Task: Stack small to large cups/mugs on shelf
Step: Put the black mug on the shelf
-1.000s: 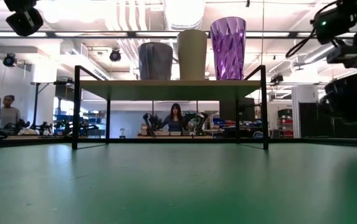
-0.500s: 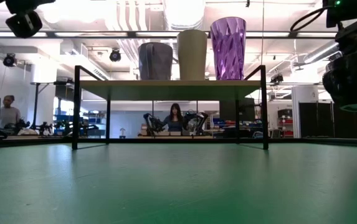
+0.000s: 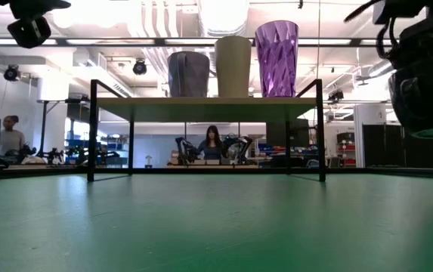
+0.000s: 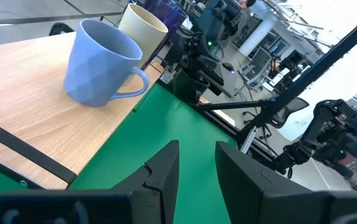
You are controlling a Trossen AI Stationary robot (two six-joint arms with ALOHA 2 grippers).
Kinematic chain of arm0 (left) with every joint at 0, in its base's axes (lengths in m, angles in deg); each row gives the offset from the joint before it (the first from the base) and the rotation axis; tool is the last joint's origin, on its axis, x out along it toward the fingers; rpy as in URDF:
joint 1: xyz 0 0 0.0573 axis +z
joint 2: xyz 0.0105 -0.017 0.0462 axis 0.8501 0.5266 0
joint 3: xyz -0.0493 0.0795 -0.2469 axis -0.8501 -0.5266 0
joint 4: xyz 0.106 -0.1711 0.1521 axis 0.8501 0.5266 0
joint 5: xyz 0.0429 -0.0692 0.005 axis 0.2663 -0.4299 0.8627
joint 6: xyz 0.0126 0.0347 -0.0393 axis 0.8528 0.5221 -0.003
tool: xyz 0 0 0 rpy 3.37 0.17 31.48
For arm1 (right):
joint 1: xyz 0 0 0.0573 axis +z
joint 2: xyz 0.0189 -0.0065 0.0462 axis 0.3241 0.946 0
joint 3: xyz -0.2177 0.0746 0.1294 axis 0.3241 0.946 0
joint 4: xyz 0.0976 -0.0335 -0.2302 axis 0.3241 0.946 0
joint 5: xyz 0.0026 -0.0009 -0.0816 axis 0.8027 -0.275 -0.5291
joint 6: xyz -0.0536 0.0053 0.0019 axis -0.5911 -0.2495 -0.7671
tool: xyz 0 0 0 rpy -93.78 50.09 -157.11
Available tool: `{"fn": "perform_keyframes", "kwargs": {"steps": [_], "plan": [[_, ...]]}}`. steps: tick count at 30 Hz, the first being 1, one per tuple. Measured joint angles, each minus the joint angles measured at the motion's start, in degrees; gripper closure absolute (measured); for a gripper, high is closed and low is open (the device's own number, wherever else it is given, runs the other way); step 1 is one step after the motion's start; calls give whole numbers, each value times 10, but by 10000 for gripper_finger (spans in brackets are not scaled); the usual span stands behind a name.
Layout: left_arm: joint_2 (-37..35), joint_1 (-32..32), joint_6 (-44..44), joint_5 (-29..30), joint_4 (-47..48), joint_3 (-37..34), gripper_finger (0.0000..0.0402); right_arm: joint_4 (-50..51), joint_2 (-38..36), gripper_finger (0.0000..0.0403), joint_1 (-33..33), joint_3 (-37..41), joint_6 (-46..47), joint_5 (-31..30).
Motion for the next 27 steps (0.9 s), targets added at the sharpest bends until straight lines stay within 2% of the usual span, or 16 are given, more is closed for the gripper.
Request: {"fn": "perform_keyframes", "kwargs": {"steps": [6, 10, 13, 18, 27], "plan": [[0, 0, 1, 9, 0, 0, 312, -128, 41, 380, 148, 0, 138, -25], [0, 0, 1, 9, 0, 0, 312, -215, 100, 380, 234, 0, 219, -51], [0, 0, 1, 9, 1, 0, 312, -282, 156, 380, 273, 0, 262, -57], [0, 0, 1, 9, 1, 0, 312, -311, 276, 380, 280, -57, 265, -62], [0, 0, 1, 4, 12, 0, 312, -258, 457, 380, 237, -263, 157, -73]]}}
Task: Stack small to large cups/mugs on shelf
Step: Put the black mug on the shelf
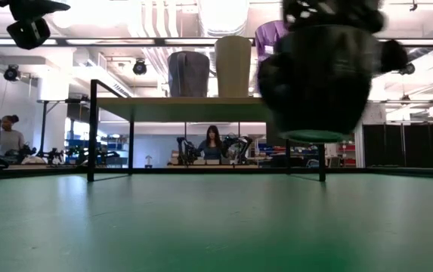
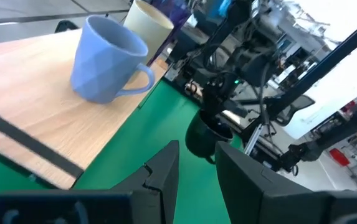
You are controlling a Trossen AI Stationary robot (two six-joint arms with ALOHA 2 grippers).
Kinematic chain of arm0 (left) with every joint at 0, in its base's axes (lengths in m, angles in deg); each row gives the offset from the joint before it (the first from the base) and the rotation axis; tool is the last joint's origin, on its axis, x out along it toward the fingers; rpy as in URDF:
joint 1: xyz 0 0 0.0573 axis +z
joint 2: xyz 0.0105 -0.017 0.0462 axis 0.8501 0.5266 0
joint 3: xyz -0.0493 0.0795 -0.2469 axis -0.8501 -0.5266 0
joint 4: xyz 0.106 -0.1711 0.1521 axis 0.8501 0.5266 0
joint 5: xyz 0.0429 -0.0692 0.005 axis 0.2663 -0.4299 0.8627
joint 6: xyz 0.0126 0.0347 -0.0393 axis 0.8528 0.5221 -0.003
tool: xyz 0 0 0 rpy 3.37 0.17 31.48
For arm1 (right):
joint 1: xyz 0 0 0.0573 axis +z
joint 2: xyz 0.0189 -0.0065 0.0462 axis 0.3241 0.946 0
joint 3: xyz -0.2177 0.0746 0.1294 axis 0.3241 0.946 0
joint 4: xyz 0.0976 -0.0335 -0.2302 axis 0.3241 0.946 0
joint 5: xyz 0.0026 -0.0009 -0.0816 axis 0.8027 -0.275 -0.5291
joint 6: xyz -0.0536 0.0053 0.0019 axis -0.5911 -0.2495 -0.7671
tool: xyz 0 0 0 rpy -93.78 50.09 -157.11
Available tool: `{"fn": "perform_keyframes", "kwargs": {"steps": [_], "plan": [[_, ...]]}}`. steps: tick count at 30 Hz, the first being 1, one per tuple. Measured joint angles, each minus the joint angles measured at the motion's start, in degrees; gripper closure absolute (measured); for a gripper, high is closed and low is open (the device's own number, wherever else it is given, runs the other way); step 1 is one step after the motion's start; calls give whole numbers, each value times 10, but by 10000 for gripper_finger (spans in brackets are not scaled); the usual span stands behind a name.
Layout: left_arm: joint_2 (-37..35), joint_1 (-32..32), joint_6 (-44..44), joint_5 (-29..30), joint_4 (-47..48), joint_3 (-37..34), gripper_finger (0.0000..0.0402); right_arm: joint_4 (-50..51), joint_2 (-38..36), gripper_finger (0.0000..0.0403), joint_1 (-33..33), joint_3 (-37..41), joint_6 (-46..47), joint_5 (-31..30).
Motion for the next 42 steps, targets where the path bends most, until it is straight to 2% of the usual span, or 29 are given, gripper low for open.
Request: {"fn": "perform_keyframes", "kwargs": {"steps": [6, 16, 29, 42], "plan": [[0, 0, 0, -2, 44, 0, 312, 10, 79, 380, -8, -100, -36, -5], [0, 0, 0, -13, 49, 0, 312, 9, 167, 380, -9, -212, -33, -16], [0, 0, 1, -71, 54, 0, 312, 49, 237, 380, -11, -303, -1, -34], [14, 0, 0, -85, 53, 0, 312, 65, 248, 380, -11, -317, -21, -34]]}}
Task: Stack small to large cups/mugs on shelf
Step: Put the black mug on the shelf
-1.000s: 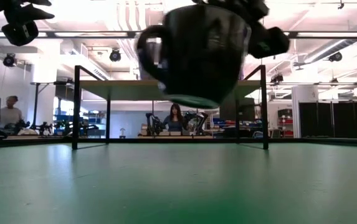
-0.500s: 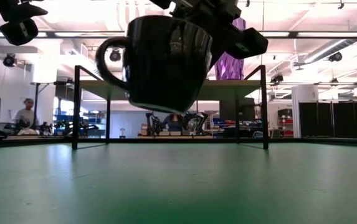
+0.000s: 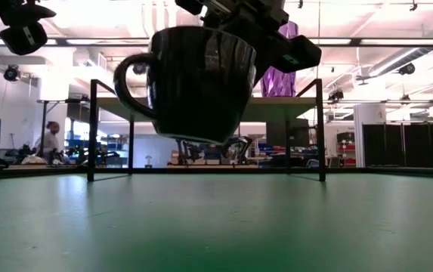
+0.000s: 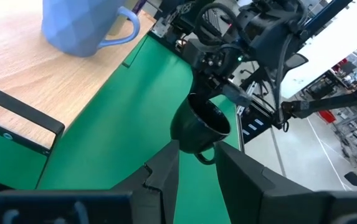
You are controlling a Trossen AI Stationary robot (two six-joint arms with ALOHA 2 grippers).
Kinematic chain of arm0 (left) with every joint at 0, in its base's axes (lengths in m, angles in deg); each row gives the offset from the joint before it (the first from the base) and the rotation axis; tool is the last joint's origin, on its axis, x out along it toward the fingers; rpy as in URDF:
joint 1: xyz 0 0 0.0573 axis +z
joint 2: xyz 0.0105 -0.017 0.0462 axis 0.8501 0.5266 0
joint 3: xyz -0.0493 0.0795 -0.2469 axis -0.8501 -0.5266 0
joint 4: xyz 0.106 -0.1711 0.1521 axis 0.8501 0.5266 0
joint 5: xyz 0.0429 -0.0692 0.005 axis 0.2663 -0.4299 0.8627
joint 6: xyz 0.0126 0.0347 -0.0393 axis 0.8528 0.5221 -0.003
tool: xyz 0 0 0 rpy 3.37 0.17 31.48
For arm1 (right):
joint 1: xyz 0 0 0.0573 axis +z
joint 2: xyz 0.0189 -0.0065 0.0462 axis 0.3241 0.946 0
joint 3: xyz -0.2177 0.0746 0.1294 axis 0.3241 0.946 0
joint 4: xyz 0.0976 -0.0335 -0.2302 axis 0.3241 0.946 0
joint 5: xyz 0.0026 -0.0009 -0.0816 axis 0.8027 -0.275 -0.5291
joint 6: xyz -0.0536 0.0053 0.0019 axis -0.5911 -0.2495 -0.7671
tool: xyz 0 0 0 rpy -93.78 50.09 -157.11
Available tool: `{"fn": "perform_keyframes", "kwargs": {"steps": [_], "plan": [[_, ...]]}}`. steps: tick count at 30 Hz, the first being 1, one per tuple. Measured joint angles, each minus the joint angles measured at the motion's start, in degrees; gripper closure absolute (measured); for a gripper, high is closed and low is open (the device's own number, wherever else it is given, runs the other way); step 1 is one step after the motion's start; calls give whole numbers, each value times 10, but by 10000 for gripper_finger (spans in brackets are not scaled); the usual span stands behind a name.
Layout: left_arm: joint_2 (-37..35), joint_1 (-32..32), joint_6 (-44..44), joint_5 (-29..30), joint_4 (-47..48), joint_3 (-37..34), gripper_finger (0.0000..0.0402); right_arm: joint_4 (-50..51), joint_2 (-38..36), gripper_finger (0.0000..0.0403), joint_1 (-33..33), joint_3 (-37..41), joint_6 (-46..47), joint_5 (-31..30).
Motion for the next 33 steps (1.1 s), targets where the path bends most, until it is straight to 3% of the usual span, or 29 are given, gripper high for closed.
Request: {"fn": "perform_keyframes", "kwargs": {"steps": [17, 33], "plan": [[60, 0, 0, -1, -9, 0, 312, 0, -2, 380, 0, 0, 6, -13], [44, 0, 0, -1, -10, 0, 312, -1, 19, 380, 0, -1, 95, 1]]}}
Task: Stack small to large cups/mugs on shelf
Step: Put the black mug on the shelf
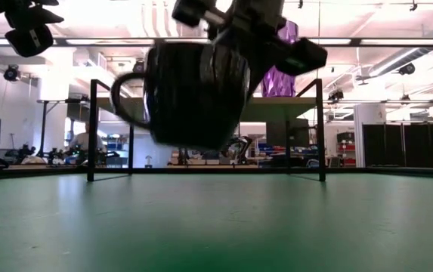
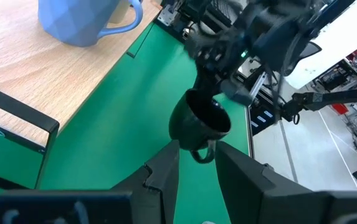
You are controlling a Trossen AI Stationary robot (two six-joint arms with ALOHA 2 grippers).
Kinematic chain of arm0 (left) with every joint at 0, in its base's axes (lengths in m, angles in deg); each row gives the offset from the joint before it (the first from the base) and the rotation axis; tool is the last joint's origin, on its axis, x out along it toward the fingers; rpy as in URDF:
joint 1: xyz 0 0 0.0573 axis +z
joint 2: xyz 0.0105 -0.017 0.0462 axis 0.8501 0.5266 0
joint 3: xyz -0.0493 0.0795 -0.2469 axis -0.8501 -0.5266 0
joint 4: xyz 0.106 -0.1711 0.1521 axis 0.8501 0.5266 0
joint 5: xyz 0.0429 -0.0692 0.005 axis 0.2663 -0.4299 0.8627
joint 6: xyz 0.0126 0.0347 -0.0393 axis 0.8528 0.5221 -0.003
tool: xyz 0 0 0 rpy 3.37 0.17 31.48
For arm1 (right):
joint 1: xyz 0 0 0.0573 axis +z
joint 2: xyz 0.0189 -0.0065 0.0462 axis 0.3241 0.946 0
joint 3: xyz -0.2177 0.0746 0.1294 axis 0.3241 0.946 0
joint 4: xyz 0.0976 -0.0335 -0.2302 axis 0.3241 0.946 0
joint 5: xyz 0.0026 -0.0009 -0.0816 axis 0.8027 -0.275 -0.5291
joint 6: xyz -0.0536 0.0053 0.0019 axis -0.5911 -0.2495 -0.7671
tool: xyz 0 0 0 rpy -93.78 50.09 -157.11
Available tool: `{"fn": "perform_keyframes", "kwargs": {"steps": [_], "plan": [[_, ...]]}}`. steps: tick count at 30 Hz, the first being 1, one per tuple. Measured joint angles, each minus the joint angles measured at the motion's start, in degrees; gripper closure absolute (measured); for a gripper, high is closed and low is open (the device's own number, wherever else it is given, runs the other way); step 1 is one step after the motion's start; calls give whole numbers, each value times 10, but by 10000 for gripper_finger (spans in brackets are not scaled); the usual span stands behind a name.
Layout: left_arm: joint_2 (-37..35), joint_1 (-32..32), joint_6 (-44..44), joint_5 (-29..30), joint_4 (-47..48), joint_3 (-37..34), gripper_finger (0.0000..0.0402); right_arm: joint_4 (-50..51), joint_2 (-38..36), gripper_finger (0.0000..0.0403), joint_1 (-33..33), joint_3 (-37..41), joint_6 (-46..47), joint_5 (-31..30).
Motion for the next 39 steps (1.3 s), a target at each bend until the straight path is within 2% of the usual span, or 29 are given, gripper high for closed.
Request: {"fn": "perform_keyframes", "kwargs": {"steps": [5, 34, 39], "plan": [[-1, 0, 0, 0, 0, 0, 312, 0, 21, 380, 0, 0, 4, 7], [-1, 0, 0, 0, 1, 0, 312, 12, 25, 380, 0, 4, 12, 16], [-1, 0, 0, 0, 1, 0, 312, 9, 25, 365, 0, 4, 11, 15]]}}
